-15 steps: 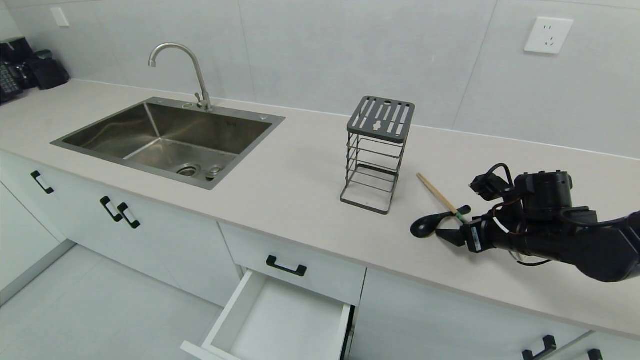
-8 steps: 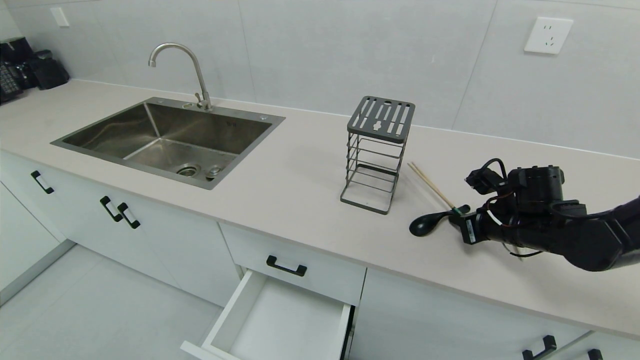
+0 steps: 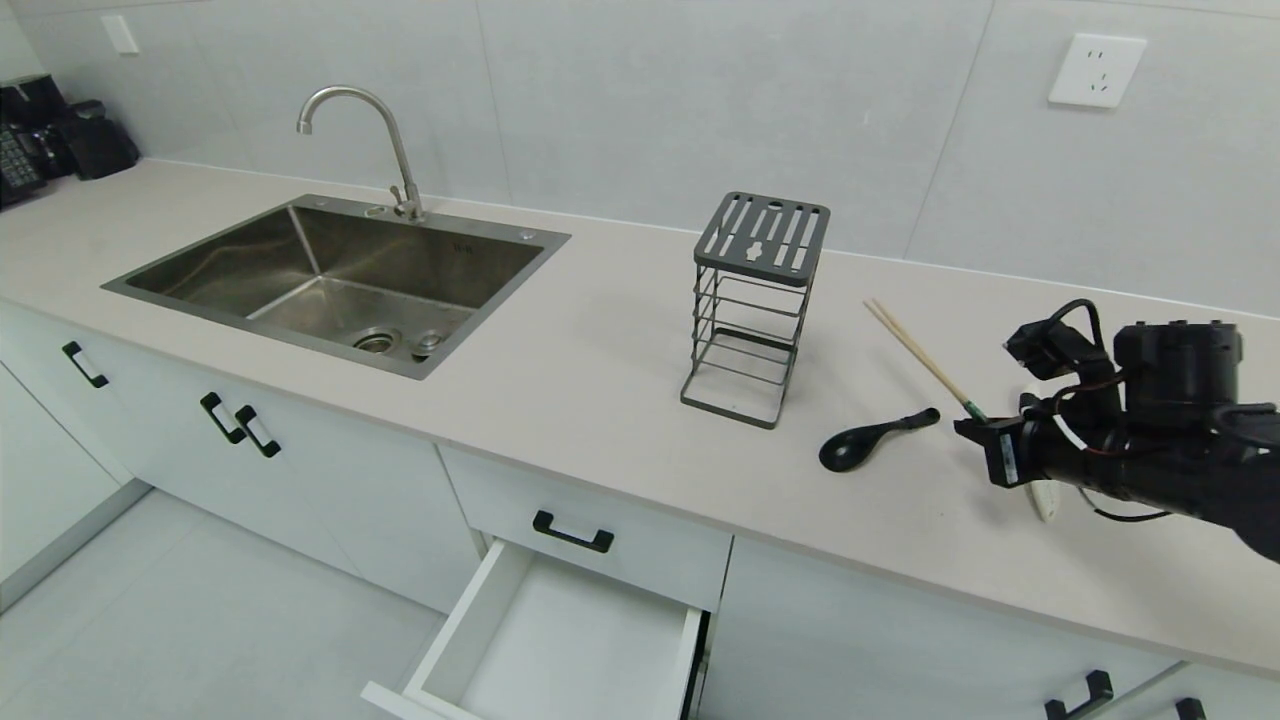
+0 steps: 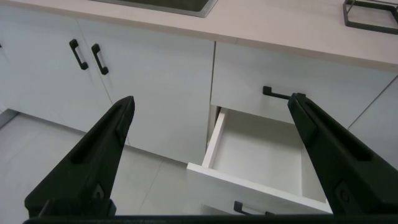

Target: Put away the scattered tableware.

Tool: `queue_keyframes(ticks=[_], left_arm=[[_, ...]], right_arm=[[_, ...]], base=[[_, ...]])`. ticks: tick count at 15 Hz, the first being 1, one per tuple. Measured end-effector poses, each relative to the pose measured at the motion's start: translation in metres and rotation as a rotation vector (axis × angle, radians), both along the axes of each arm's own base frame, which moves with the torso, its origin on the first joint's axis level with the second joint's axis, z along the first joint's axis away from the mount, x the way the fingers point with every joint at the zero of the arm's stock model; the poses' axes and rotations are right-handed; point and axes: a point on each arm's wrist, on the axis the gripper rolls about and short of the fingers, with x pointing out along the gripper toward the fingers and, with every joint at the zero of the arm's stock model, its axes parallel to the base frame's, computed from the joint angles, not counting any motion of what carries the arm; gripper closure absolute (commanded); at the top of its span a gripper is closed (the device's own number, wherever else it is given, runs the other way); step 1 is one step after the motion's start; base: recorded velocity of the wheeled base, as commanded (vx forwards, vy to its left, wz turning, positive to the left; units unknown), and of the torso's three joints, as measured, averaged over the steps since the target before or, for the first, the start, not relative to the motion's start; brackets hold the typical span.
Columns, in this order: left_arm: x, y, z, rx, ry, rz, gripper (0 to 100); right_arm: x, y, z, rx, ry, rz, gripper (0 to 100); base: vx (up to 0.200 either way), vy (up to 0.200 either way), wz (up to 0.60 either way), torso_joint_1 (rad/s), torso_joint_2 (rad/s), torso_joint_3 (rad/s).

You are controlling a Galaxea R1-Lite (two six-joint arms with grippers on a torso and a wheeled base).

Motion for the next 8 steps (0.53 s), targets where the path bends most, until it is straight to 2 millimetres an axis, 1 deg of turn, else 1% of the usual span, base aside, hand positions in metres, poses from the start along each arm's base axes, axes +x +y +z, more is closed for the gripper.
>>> queue_keyframes(ticks=[5, 8], left_arm=[[0.000, 0.000, 0.000, 0.000, 0.000, 0.000, 0], [0.000, 0.000, 0.000, 0.000, 0.000, 0.000, 0]], right_arm=[[-0.058, 0.011, 0.041, 0.015, -0.144, 0.063, 100], [-0.087, 0.020, 0.060, 0.029, -0.232, 0.123, 100]], base=[[0.000, 0.000, 0.00, 0.000, 0.00, 0.000], [0.000, 0.000, 0.00, 0.000, 0.00, 0.000]])
